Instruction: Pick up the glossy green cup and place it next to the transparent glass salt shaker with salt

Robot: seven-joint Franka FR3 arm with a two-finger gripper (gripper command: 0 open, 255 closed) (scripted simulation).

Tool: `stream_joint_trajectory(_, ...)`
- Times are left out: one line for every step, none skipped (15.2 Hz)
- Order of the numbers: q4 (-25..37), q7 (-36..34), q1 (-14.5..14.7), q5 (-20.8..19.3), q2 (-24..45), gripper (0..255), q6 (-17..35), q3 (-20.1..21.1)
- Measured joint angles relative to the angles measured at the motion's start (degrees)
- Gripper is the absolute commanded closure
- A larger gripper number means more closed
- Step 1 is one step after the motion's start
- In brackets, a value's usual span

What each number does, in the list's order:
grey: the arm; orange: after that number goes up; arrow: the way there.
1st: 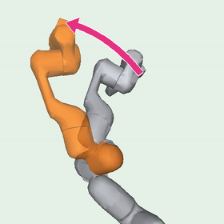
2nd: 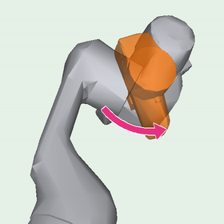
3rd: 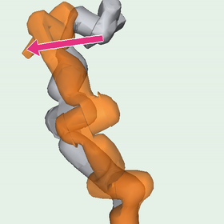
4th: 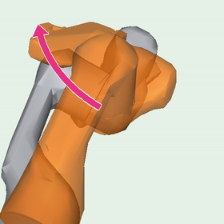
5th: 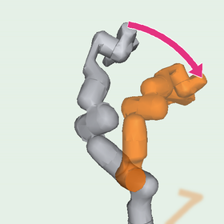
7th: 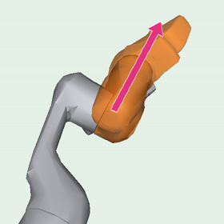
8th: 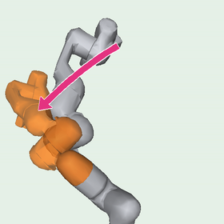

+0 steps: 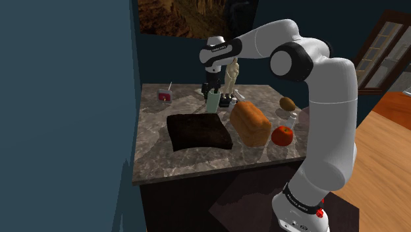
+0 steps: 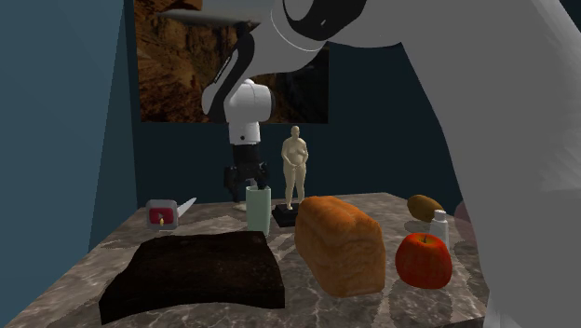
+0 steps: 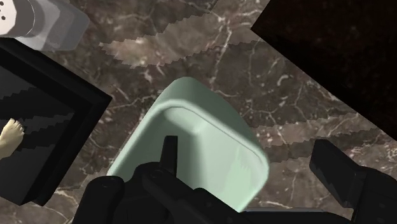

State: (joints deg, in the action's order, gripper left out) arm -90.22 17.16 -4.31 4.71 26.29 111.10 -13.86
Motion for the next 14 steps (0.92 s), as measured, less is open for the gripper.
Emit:
stream_joint_trajectory(-0.09, -0.01, 0.01, 0.00, -0.01, 0, 0.09, 0.00)
stream_joint_trajectory(-0.13, -0.01, 0.02, 0.00, -0.01, 0, 0.13, 0.01)
stream_joint_trajectory(-0.14, -0.02, 0.02, 0.00, -0.01, 0, 0.14, 0.01)
stream_joint_trajectory(-0.14, -0.02, 0.03, 0.00, -0.01, 0, 0.15, 0.01)
stream_joint_trajectory(-0.14, -0.02, 0.03, 0.00, -0.01, 255, 0.15, 0.01)
stream_joint_trajectory(-0.14, -0.02, 0.03, 0.00, -0.01, 255, 0.15, 0.01)
stream_joint_trajectory(-0.14, -0.02, 0.03, 0.00, -0.01, 255, 0.15, 0.01)
stream_joint_trajectory(-0.14, -0.02, 0.03, 0.01, -0.01, 255, 0.15, 0.01)
stream_joint_trajectory(-0.14, -0.02, 0.03, 0.00, -0.01, 255, 0.15, 0.01)
stream_joint_trajectory(-0.15, -0.02, 0.03, 0.00, 0.00, 255, 0.15, 0.01)
stream_joint_trajectory(-0.14, -0.02, 0.03, 0.01, 0.01, 255, 0.15, 0.01)
stream_joint_trajectory(-0.15, -0.02, 0.03, 0.00, 0.00, 255, 0.15, 0.01)
stream_joint_trajectory(-0.15, -0.02, 0.03, 0.00, 0.00, 255, 0.15, 0.01)
stream_joint_trajectory(-0.15, -0.02, 0.03, 0.00, 0.00, 255, 0.15, 0.01)
